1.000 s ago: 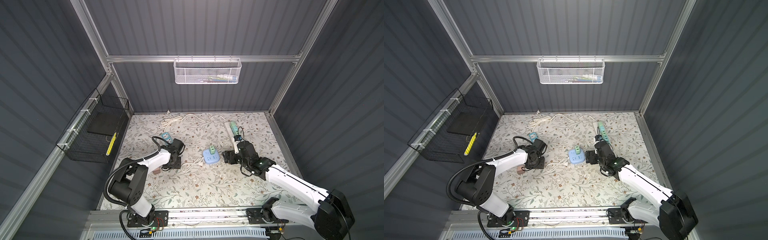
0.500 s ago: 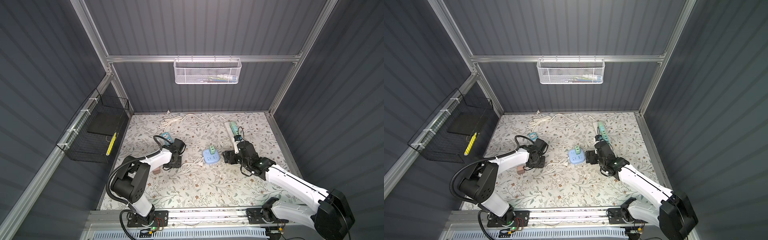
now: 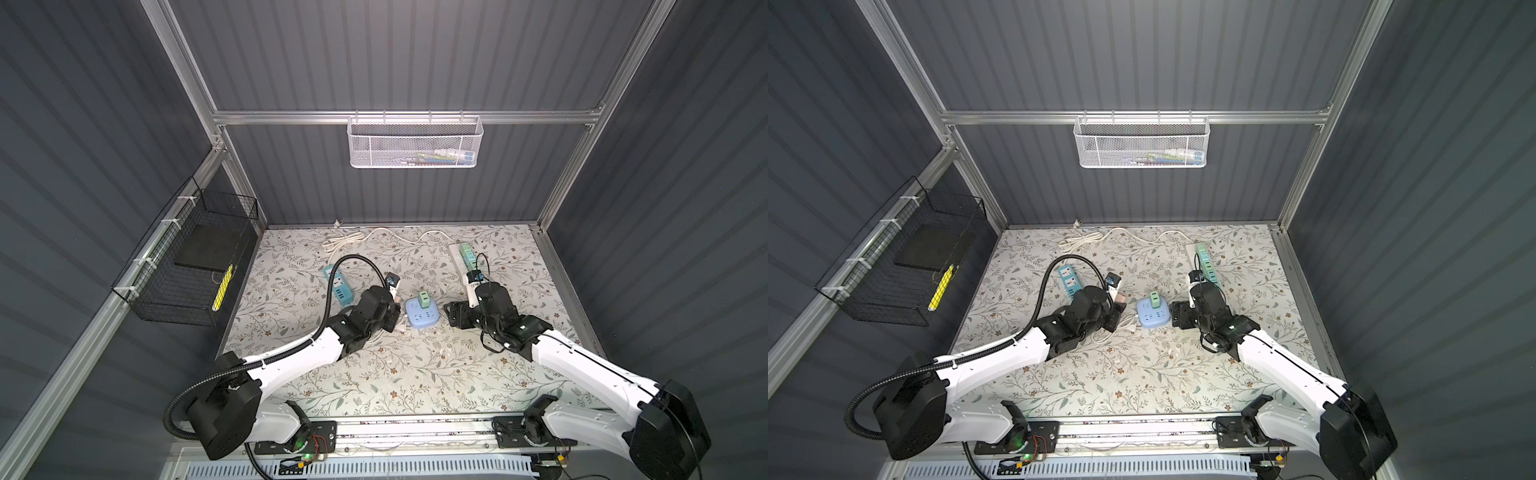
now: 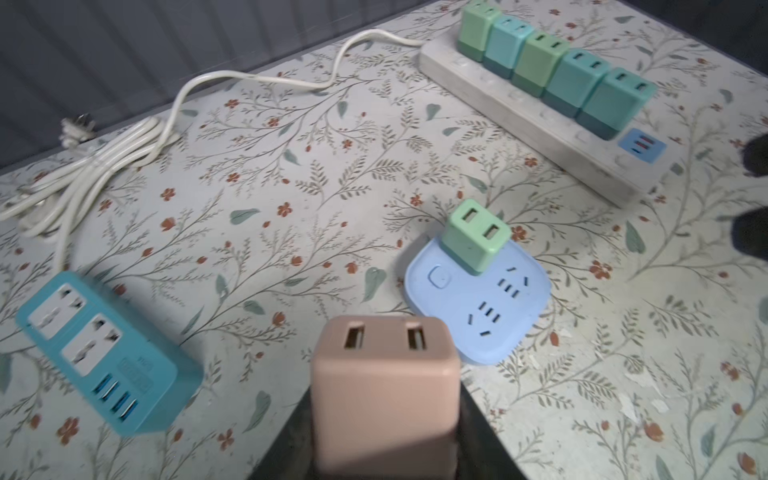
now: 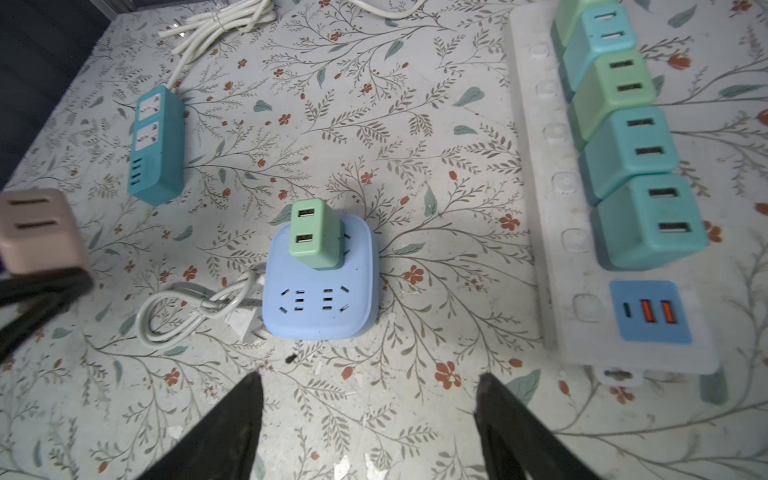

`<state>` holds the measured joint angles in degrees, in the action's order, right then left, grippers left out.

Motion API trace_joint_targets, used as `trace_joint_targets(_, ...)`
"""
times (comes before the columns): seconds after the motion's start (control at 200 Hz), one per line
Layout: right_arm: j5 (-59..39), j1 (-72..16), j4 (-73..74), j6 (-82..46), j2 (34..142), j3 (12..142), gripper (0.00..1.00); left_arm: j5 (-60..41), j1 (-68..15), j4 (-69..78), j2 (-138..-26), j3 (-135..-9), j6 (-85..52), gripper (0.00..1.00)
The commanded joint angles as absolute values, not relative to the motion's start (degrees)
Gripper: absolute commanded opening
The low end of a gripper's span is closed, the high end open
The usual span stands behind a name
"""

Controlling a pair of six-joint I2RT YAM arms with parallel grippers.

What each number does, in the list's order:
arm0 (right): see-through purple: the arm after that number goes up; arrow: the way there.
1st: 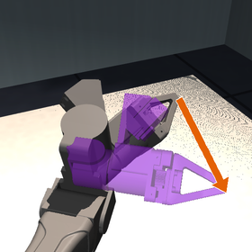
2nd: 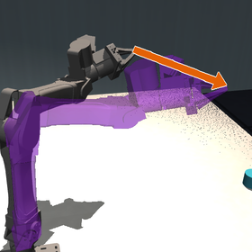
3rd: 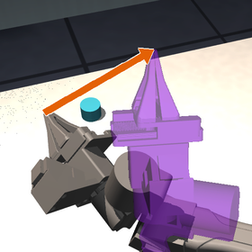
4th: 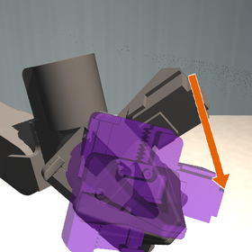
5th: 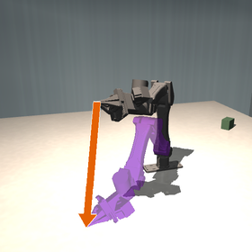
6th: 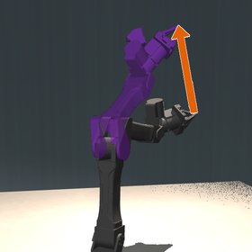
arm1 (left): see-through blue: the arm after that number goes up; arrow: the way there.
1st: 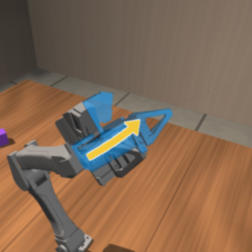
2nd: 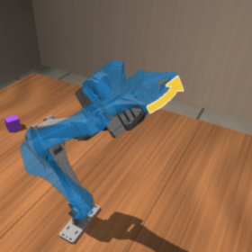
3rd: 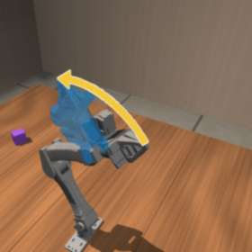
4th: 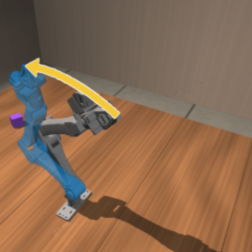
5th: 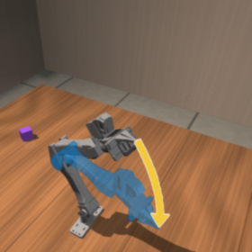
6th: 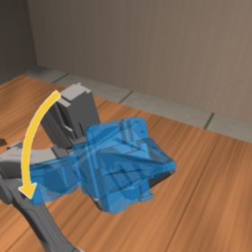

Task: Insert the plug
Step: 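Lift the pink adapter with the left gripper and carry it toward the right gripper, then pass the pink adapter from the left gripper into the right gripper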

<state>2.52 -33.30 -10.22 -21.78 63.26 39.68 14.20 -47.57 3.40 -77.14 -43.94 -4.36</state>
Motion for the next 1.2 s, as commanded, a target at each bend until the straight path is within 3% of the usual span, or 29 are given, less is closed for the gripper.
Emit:
trace_joint_targets(0.0,-4.67,-33.31,-10.75,-20.24,61.19,41.5,0.77,8.4,-47.93,14.0,-76.86,-43.77,0.92,0.19)
trace_joint_targets(0.165,-11.01,-33.29,-12.25,-20.03,63.66,44.3,0.57,2.73,-48.78,19.31,-78.95,-43.03,2.28,0.18)
trace_joint_targets(0.265,-15.27,-33.31,-10.98,-20.68,63.34,45.29,0.52,0.84,-49.71,20.6,-79.91,-42.75,3.31,0.18)
trace_joint_targets(0.81,-25.74,-33.29,-8.15,-22.98,70.75,51.19,0.56,-1.32,-51.89,20.26,-78.58,-41.97,4.5,0.17)
trace_joint_targets(1.196,-28.21,-33.31,-5.17,-24.6,75.17,51.06,0.45,-1.85,-52.15,19.26,-78.13,-42.63,4.92,0.17)
